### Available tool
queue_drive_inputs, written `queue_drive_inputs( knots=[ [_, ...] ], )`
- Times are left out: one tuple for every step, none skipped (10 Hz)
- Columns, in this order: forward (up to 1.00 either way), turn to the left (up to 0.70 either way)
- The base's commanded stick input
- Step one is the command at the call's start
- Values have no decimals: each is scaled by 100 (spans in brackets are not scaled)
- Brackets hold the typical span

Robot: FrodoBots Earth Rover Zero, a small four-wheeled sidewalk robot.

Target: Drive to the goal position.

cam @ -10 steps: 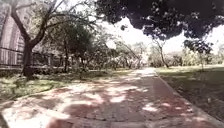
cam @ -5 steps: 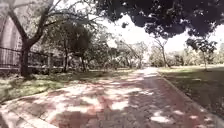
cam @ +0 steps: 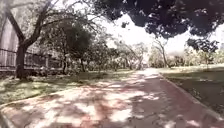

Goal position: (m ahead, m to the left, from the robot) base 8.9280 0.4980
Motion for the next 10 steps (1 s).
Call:
queue_drive_inputs(
  knots=[
    [70,-35],
    [70,-35],
    [70,-35],
    [70,-35],
    [70,-35],
    [70,-35],
    [70,-35],
    [70,-35],
    [70,-35],
    [70,-35]
  ],
)
